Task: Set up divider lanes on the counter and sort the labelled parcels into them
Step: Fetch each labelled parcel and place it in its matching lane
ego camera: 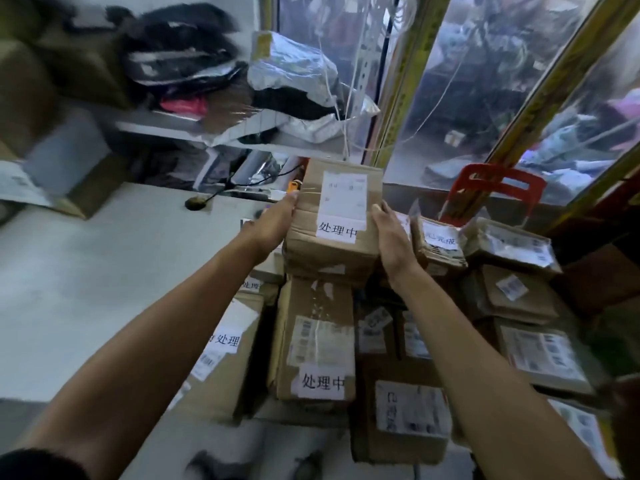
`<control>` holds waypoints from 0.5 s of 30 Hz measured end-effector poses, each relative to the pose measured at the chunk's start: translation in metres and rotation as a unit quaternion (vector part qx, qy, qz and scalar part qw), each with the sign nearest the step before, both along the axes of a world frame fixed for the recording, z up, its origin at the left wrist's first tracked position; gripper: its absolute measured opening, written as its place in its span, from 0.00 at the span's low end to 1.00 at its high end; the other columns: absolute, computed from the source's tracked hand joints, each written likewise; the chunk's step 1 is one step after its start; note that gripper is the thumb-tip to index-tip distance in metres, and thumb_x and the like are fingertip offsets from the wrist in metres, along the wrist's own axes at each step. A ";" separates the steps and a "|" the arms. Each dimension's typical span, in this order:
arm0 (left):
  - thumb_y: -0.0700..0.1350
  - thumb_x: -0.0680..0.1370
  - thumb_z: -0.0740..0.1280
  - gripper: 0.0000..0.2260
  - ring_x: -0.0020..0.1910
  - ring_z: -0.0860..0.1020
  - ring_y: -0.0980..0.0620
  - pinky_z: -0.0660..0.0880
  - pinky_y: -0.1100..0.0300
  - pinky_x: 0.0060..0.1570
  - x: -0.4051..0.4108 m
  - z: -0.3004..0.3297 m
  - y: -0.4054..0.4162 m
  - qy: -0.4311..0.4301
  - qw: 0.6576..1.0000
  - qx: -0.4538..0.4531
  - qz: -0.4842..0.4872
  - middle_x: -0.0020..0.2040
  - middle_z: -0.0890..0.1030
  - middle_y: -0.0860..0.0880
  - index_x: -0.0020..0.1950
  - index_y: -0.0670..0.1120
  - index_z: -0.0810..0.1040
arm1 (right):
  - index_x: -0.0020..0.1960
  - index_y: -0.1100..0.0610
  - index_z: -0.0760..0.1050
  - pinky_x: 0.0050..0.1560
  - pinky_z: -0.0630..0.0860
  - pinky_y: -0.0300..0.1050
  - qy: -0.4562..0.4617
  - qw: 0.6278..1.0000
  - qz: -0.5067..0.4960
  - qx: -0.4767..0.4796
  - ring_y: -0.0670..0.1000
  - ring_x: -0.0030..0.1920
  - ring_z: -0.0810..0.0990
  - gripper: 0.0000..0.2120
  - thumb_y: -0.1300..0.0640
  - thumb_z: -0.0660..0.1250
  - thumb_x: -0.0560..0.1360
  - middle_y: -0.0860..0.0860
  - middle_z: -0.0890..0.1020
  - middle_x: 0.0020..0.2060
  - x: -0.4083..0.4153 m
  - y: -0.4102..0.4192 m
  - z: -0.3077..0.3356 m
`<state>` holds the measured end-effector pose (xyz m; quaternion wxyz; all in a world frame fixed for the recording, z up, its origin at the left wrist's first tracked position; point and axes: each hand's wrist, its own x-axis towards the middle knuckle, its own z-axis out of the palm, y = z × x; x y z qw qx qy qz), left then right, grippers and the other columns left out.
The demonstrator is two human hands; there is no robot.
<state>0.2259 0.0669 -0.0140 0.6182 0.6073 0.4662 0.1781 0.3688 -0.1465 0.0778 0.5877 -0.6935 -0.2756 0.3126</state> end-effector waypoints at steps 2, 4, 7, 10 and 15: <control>0.74 0.77 0.56 0.30 0.59 0.80 0.50 0.72 0.54 0.63 -0.012 0.053 -0.046 -0.013 1.000 0.009 0.019 0.61 0.83 0.48 0.60 0.53 0.83 | 0.71 0.50 0.71 0.67 0.74 0.48 0.003 1.000 -0.001 -0.004 0.49 0.62 0.79 0.20 0.44 0.60 0.83 0.46 0.80 0.61 0.002 0.001 0.000; 0.59 0.85 0.55 0.21 0.48 0.81 0.53 0.76 0.62 0.47 -0.018 0.106 -0.089 -0.039 0.999 0.008 0.005 0.52 0.84 0.49 0.57 0.47 0.81 | 0.69 0.51 0.72 0.56 0.76 0.39 0.012 1.000 -0.006 0.008 0.45 0.56 0.80 0.15 0.48 0.59 0.85 0.45 0.80 0.58 0.005 0.000 0.002; 0.54 0.86 0.55 0.16 0.46 0.81 0.50 0.77 0.62 0.40 -0.021 0.115 -0.100 -0.042 0.999 0.018 0.018 0.52 0.83 0.47 0.57 0.48 0.80 | 0.67 0.51 0.72 0.43 0.76 0.32 0.002 0.999 -0.047 0.014 0.41 0.49 0.80 0.12 0.51 0.61 0.84 0.43 0.79 0.51 0.001 -0.005 0.008; 0.54 0.86 0.56 0.16 0.54 0.81 0.45 0.77 0.52 0.54 -0.032 0.116 -0.105 -0.024 0.999 0.027 0.010 0.57 0.84 0.46 0.57 0.49 0.80 | 0.68 0.53 0.73 0.49 0.76 0.37 -0.040 0.994 -0.101 0.016 0.46 0.55 0.79 0.16 0.50 0.64 0.82 0.47 0.79 0.55 -0.009 -0.013 0.011; 0.46 0.86 0.59 0.12 0.51 0.82 0.45 0.79 0.51 0.54 -0.070 0.118 -0.116 -0.041 0.996 0.075 -0.017 0.57 0.82 0.44 0.64 0.46 0.78 | 0.59 0.48 0.75 0.64 0.74 0.53 -0.216 0.960 -0.169 0.058 0.51 0.62 0.73 0.09 0.49 0.63 0.80 0.47 0.74 0.56 -0.040 -0.024 0.021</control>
